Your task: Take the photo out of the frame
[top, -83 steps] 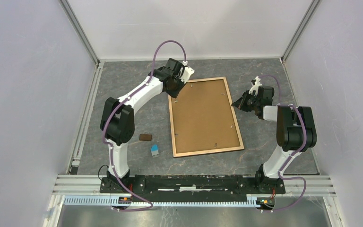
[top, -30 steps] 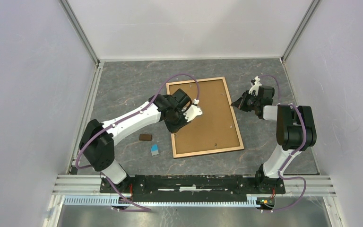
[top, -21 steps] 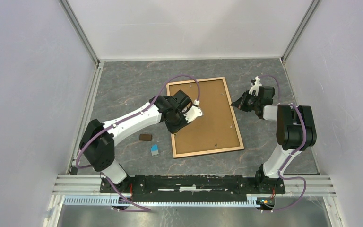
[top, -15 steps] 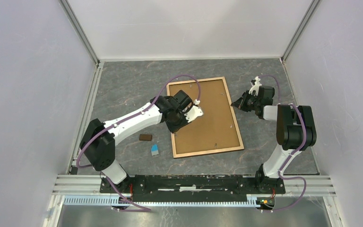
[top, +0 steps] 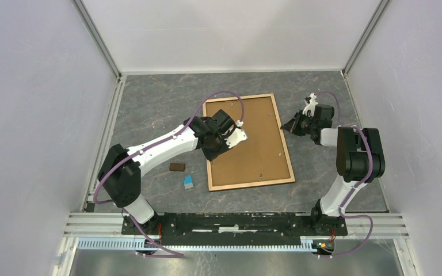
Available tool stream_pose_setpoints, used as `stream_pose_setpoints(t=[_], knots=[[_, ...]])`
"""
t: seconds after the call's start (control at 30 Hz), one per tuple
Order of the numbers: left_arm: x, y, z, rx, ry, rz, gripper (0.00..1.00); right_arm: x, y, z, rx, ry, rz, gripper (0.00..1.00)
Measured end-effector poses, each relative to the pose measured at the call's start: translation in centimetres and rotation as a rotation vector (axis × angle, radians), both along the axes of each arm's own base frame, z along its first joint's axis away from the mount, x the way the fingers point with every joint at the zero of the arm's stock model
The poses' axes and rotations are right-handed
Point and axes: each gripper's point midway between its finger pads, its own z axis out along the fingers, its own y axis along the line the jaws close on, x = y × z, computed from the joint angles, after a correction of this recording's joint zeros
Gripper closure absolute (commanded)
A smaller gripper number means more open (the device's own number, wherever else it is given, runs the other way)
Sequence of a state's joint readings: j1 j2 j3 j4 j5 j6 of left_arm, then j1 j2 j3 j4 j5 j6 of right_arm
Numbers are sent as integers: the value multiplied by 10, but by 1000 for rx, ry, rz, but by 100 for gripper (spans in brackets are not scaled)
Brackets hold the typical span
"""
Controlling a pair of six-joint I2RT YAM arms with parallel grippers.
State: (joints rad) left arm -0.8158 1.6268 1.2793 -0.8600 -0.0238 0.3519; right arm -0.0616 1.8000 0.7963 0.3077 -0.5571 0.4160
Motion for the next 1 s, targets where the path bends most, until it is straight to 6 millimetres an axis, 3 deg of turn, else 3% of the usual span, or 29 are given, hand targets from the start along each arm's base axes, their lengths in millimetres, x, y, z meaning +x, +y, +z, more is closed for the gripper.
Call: stream_pose_setpoints(t=[0.47, 0.7, 1.0], knots=[[-4, -5, 7, 2, -20, -46, 98, 0, 0, 0, 3, 1, -3, 100], [4, -36, 39, -56, -189, -162, 98, 0, 0, 0, 3, 3, -6, 100], [6, -29, 40, -33, -175, -157, 98, 0, 0, 0, 2, 1, -6, 100]])
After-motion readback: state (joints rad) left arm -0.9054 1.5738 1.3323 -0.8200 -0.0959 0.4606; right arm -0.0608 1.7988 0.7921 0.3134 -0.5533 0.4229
